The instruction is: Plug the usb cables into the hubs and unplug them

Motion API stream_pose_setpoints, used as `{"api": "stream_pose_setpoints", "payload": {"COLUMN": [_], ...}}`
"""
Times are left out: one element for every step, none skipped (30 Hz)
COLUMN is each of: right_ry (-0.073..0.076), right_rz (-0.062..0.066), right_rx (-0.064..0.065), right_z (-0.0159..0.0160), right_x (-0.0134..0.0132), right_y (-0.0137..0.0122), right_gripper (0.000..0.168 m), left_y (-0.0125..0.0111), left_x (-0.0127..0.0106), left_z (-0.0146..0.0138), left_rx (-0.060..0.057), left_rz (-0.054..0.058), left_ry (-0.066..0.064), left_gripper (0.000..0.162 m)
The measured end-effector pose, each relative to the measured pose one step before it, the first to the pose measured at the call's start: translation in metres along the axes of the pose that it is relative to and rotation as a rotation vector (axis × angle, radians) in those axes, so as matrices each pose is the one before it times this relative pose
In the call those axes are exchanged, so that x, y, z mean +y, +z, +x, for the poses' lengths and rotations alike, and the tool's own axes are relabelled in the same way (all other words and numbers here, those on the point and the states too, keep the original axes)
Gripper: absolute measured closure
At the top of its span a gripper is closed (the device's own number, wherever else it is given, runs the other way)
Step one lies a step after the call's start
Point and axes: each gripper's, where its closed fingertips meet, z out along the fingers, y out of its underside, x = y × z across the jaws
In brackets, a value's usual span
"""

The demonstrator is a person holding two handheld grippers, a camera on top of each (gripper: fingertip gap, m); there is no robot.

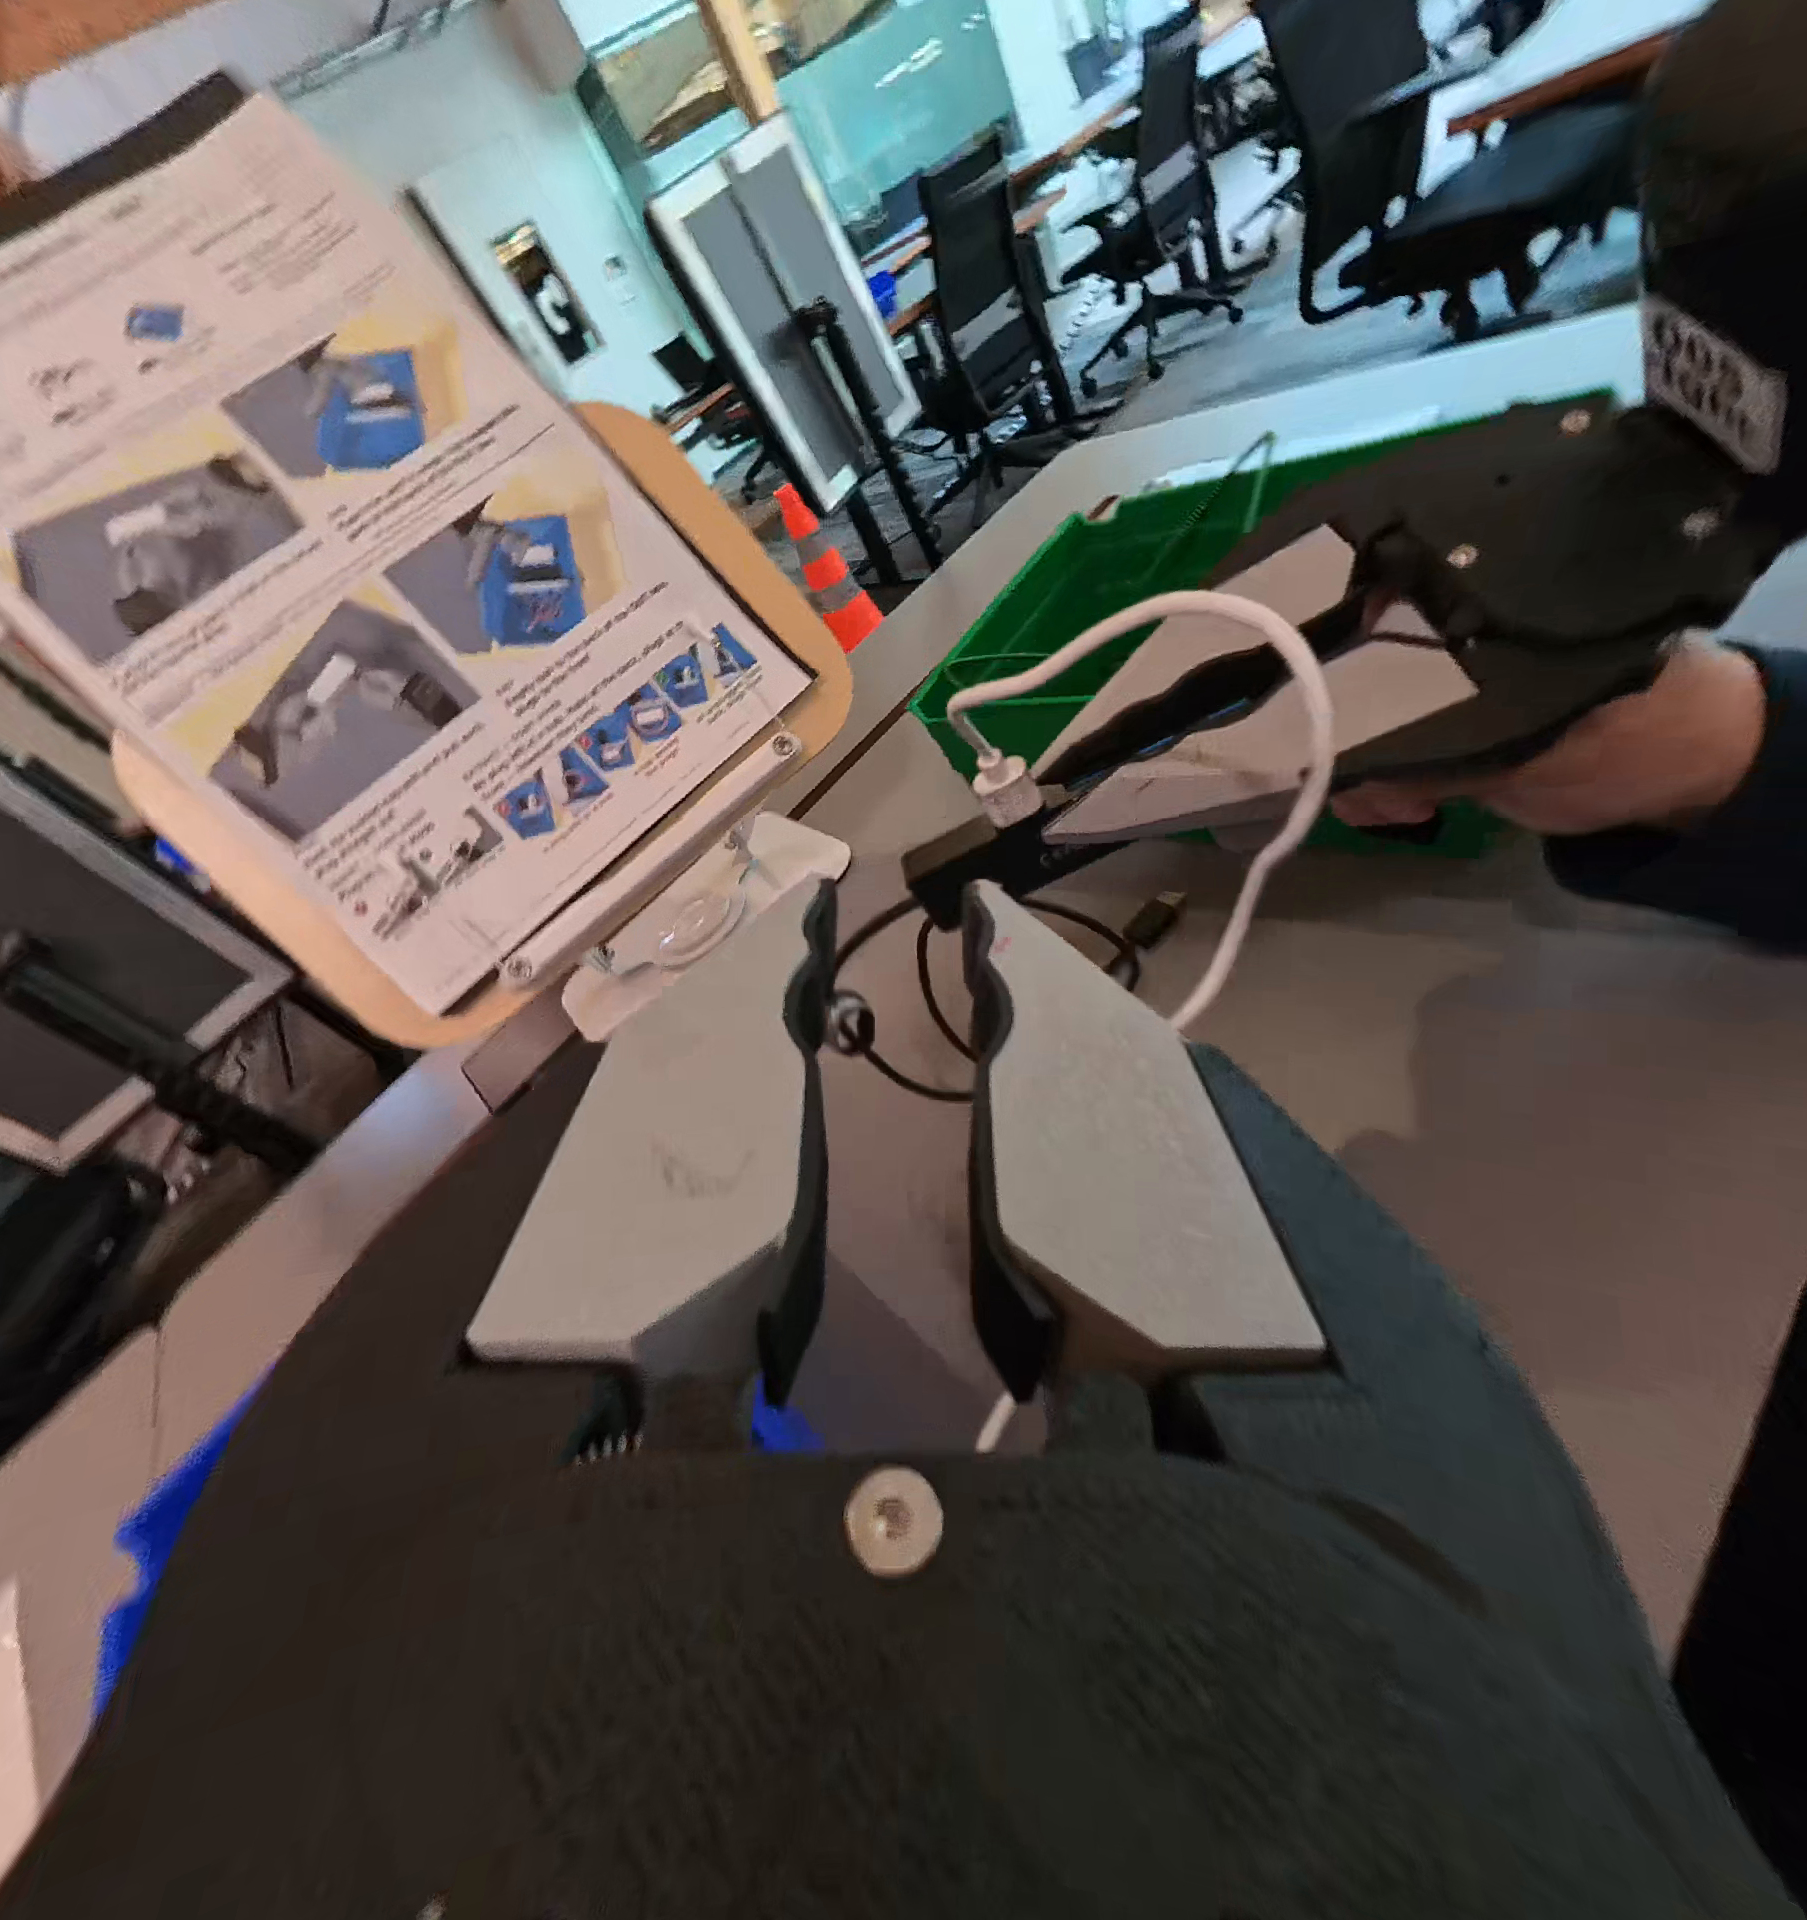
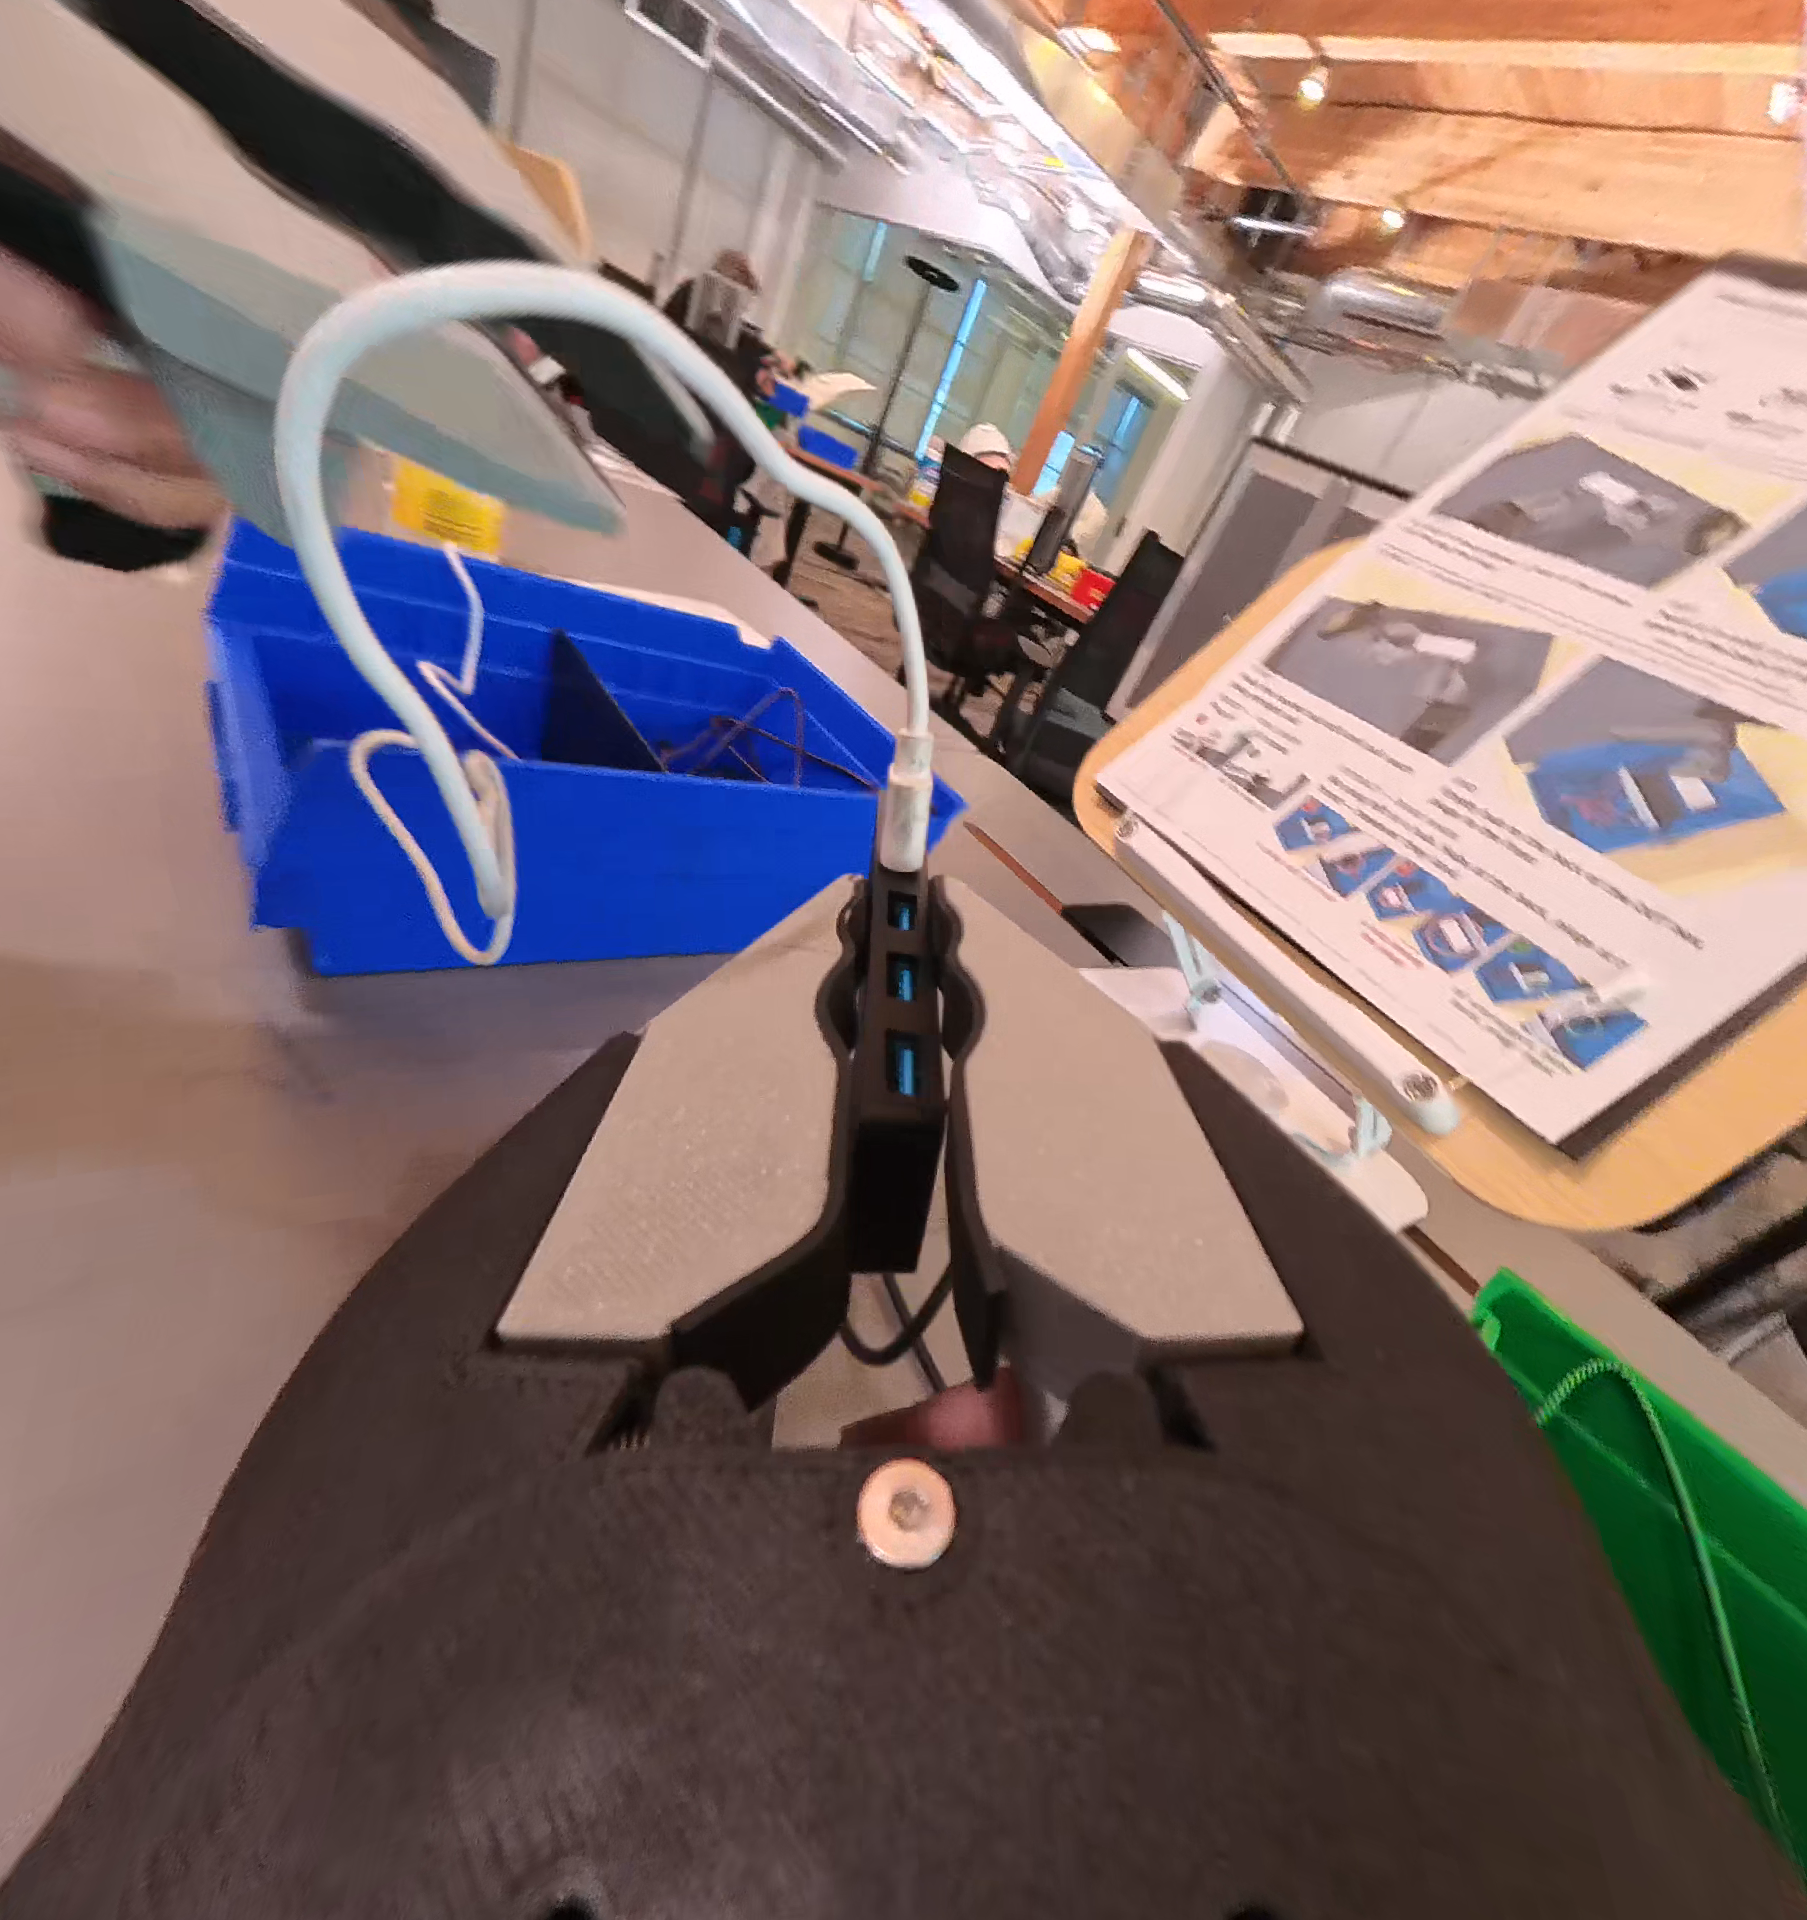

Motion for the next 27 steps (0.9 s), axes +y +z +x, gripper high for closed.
{"api": "stream_pose_setpoints", "payload": {"right_ry": [-0.0099, -0.0147, -0.0182, -0.0176, -0.0166, -0.0164, -0.0148, -0.0066, 0.0024, 0.0045, 0.0025, 0.0009, 0.0015, 0.0036, 0.0052, 0.0054, 0.0055, 0.0070, 0.0080, 0.0049, 0.0005, -0.0004, 0.0007, 0.0013, 0.0005, -0.0006, -0.0011], "right_rz": [0.0116, 0.0072, -0.0019, -0.0100, -0.0120, -0.0070, 0.0026, 0.0075, 0.0038, -0.0026, -0.0049, -0.0016, 0.0010, 0.0013, 0.0020, 0.0035, 0.0046, 0.0041, 0.0014, -0.0002, 0.0006, 0.0004, -0.0007, -0.0001, -0.0007, -0.0029, -0.0031], "right_rx": [-0.0187, -0.0138, -0.0113, -0.0126, -0.0186, -0.0256, -0.0275, -0.0162, -0.0045, -0.0041, -0.0081, -0.0099, -0.0104, -0.0092, -0.0082, -0.0095, -0.0132, -0.0171, -0.0171, -0.0114, -0.0050, -0.0030, -0.0042, -0.0060, -0.0066, -0.0050, -0.0034], "right_z": [-0.00437, -0.00381, -0.00338, -0.00331, -0.00395, -0.00463, -0.00452, -0.00224, 0.00018, 0.00072, 0.00038, -0.00007, -0.00028, -0.00034, -0.00028, -0.00066, -0.00143, -0.00215, -0.00238, -0.00168, -0.00104, -0.00068, -0.00079, -0.00093, -0.00100, -0.00065, -0.00051], "right_x": [-0.00767, -0.00678, -0.00468, -0.00261, -0.00169, -0.00154, -0.00233, -0.00276, -0.00197, -0.00089, -0.00031, -0.00046, -0.00085, -0.00083, -0.00104, -0.00114, -0.00133, -0.00121, -0.00065, -0.00040, -0.00021, -0.00007, 0.00001, 0.00002, 0.00018, 0.00050, 0.00058], "right_y": [-0.00293, -0.00261, -0.00228, -0.00219, -0.00219, -0.00268, -0.00317, -0.00297, -0.00240, -0.00205, -0.00197, -0.00200, -0.00201, -0.00177, -0.00152, -0.00137, -0.00108, -0.00090, -0.00049, -0.00021, -0.00013, -0.00004, 0.00005, -0.00001, -0.00004, -0.00011, -0.00006], "right_gripper": [0.160, 0.160, 0.160, 0.160, 0.160, 0.160, 0.160, 0.160, 0.160, 0.160, 0.160, 0.160, 0.160, 0.160, 0.160, 0.160, 0.161, 0.160, 0.160, 0.161, 0.161, 0.160, 0.160, 0.160, 0.160, 0.160, 0.160], "left_y": [0.00505, 0.00499, 0.00422, 0.00290, 0.00167, 0.00043, 0.00004, -0.00025, -0.00019, -0.00007, -0.00006, -0.00008, 0.00024, 0.00046, 0.00108, 0.00125, 0.00135, 0.00139, 0.00118, 0.00112, 0.00134, 0.00172, 0.00191, 0.00184, 0.00175, 0.00160, 0.00148], "left_x": [-0.00303, -0.00207, -0.00246, -0.00395, -0.00524, -0.00558, -0.00462, -0.00335, -0.00221, -0.00106, -0.00049, -0.00045, -0.00019, 0.00041, 0.00115, 0.00145, 0.00148, 0.00084, -0.00028, -0.00106, -0.00070, -0.00016, 0.00012, 0.00064, 0.00059, 0.00055, 0.00076], "left_z": [0.00416, 0.00561, 0.00492, 0.00322, 0.00340, 0.00293, 0.00286, 0.00419, 0.00275, 0.00158, 0.00177, 0.00220, 0.00238, 0.00253, 0.00146, 0.00005, 0.00011, 0.00095, 0.00131, 0.00128, 0.00187, 0.00188, 0.00167, 0.00172, 0.00138, 0.00163, 0.00173], "left_rx": [0.0313, 0.0453, 0.0469, 0.0402, 0.0452, 0.0445, 0.0444, 0.0468, 0.0299, 0.0172, 0.0133, 0.0129, 0.0131, 0.0137, 0.0075, -0.0004, 0.0012, 0.0074, 0.0069, 0.0042, 0.0067, 0.0067, 0.0032, 0.0021, 0.0010, 0.0030, 0.0050], "left_rz": [0.0020, -0.0009, 0.0052, 0.0188, 0.0321, 0.0393, 0.0355, 0.0274, 0.0197, 0.0110, 0.0065, 0.0052, 0.0035, -0.0004, -0.0055, -0.0064, -0.0075, -0.0052, 0.0018, 0.0052, 0.0013, -0.0036, -0.0051, -0.0073, -0.0069, -0.0044, -0.0055], "left_ry": [0.0406, 0.0242, 0.0071, -0.0105, -0.0152, -0.0163, -0.0182, -0.0142, -0.0082, 0.0002, 0.0059, 0.0075, 0.0055, 0.0028, 0.0013, 0.0007, -0.0018, -0.0014, 0.0029, 0.0073, 0.0067, 0.0050, 0.0067, 0.0099, 0.0118, 0.0114, 0.0081], "left_gripper": [0.142, 0.143, 0.143, 0.145, 0.146, 0.147, 0.148, 0.148, 0.148, 0.148, 0.148, 0.148, 0.147, 0.147, 0.146, 0.145, 0.144, 0.144, 0.144, 0.144, 0.145, 0.145, 0.146, 0.148, 0.148, 0.150, 0.152]}}
